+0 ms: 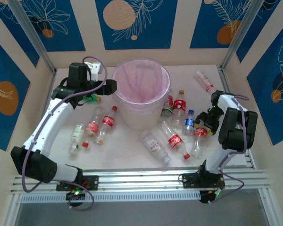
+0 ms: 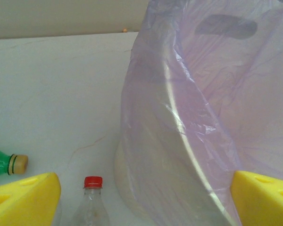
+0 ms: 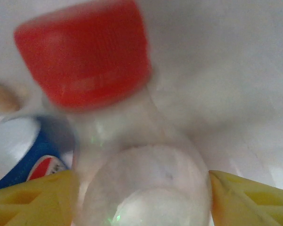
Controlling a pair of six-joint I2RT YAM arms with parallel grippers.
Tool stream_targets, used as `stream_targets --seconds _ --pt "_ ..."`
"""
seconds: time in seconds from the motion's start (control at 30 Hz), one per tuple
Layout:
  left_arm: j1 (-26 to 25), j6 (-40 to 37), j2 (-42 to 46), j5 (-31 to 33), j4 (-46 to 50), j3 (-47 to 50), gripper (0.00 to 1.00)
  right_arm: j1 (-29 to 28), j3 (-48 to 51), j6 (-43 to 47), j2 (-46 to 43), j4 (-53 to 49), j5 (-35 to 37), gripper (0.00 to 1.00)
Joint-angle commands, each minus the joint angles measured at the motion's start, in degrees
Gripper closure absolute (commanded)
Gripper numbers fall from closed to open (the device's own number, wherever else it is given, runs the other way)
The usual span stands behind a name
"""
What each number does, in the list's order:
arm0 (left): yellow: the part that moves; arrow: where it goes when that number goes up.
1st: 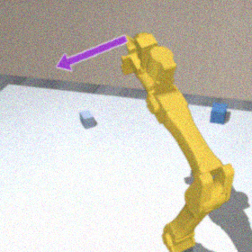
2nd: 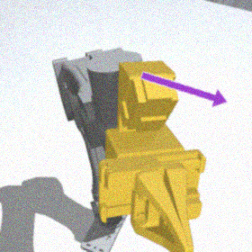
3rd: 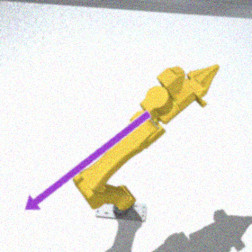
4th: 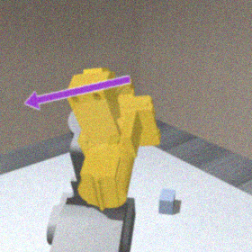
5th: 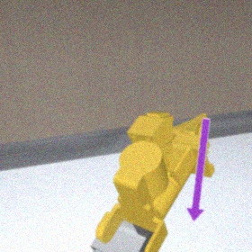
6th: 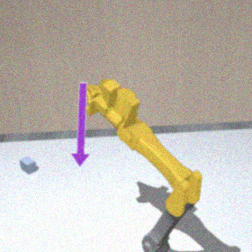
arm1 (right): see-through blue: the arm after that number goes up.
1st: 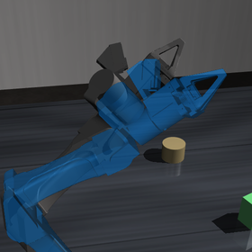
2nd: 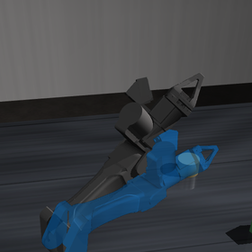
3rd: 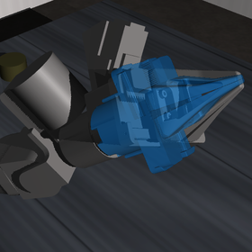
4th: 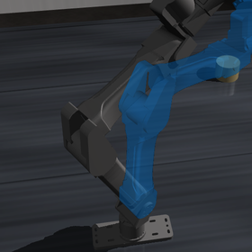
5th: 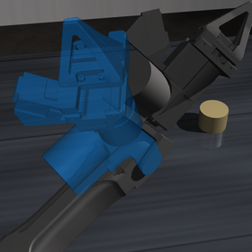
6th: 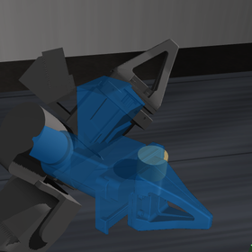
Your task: Put the plastic bottles in the bin
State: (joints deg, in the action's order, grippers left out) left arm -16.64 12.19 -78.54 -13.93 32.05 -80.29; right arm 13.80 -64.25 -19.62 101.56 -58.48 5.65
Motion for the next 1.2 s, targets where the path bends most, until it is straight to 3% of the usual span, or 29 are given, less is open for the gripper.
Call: stream_targets --seconds 0.0,0.37,0.47,0.77,0.97,1.17 --pt "-0.2 -0.2 0.6 -0.8 -0.7 2.0 0.07 0.6 0.5 -0.4 3.7 1.9 -0.4 0.29" --pt "-0.2 0.7 1.4 -0.8 -2.5 5.6 0.07 0.4 -2.7 -1.2 1.8 0.8 3.2 0.46" --pt "-0.2 1.3 1.0 -1.5 -2.9 5.8 0.08 0.4 -5.2 -1.1 -2.7 -2.0 4.1 0.53" --pt "-0.2 3.2 0.1 -3.3 -4.9 7.0 0.1 -0.8 -18.8 -1.3 -20.1 -12.2 6.3 0.57" --pt "-0.2 3.8 -0.8 -4.1 -5.6 7.4 0.11 -11.2 -32.9 -4.1 -31.0 -1.8 -0.3 0.6" --pt "-0.2 3.5 -0.6 -4.0 -5.9 7.7 0.11 -23.2 -43.7 -7.7 -28.6 12.3 -5.9 0.62"
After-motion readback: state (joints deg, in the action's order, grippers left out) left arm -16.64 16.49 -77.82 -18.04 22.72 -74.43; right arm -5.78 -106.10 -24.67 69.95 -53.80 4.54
